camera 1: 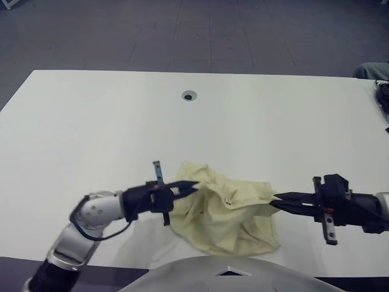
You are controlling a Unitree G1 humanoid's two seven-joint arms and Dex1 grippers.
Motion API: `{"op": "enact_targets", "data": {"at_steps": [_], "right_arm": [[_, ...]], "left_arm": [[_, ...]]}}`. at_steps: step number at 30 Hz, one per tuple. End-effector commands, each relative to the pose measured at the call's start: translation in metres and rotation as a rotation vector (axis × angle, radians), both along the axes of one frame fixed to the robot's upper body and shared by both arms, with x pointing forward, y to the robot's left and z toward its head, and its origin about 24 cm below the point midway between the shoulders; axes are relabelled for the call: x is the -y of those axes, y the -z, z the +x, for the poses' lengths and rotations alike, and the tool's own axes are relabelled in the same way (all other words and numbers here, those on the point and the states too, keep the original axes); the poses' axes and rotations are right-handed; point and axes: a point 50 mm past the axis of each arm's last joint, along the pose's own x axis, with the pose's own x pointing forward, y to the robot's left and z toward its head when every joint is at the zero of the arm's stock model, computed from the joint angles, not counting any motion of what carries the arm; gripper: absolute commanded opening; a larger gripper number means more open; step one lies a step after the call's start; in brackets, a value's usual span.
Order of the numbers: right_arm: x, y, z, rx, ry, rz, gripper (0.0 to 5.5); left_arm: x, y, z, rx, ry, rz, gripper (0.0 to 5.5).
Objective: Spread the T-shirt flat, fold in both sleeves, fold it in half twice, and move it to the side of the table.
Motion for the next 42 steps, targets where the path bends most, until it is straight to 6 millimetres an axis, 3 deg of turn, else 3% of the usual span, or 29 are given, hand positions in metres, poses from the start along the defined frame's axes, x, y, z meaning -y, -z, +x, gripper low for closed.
{"op": "enact_targets", "data": {"at_steps": [1,6,10,15,20,26,29,33,35,37,40,42], "right_arm": [[-0.010,-0.007,-0.023,-0.081,-0.114,-0.038,0.02],[-0.020,0.014,-0.046,-0.234,-0.209,-0.163,0.02],[-0.021,0.047,-0.037,-0.228,-0.204,-0.288,0.02],[-0.031,0.075,-0.016,-0.213,-0.180,-0.339,0.02],[-0.037,0.102,0.004,-0.196,-0.113,-0.453,0.02],[-0.037,0.134,0.029,-0.223,-0.026,-0.536,0.02],[-0.030,0.146,0.058,-0.206,0.081,-0.571,0.02],[-0.020,0.151,0.115,-0.104,0.275,-0.596,0.02],[-0.017,0.145,0.150,0.007,0.382,-0.600,0.02],[-0.017,0.129,0.184,0.131,0.494,-0.567,0.02],[-0.025,0.087,0.224,0.417,0.627,-0.435,0.02],[-0.034,0.053,0.237,0.544,0.684,-0.278,0.02]], "left_arm": [[-0.017,-0.012,-0.029,-0.083,0.147,0.163,0.00],[-0.035,0.015,-0.061,-0.291,0.244,0.404,0.00],[-0.034,0.042,-0.075,-0.389,0.272,0.500,0.00],[-0.037,0.081,-0.072,-0.423,0.239,0.661,0.00],[-0.030,0.101,-0.058,-0.406,0.237,0.697,0.00],[-0.008,0.129,-0.026,-0.362,0.124,0.636,0.00],[0.000,0.139,0.000,-0.366,0.045,0.599,0.00],[0.010,0.158,0.055,-0.388,-0.150,0.560,0.00],[0.010,0.162,0.089,-0.343,-0.283,0.572,0.00],[0.014,0.154,0.126,-0.269,-0.444,0.533,0.00],[0.034,0.121,0.169,-0.042,-0.602,0.426,0.00],[0.046,0.087,0.187,0.126,-0.631,0.313,0.00]]}}
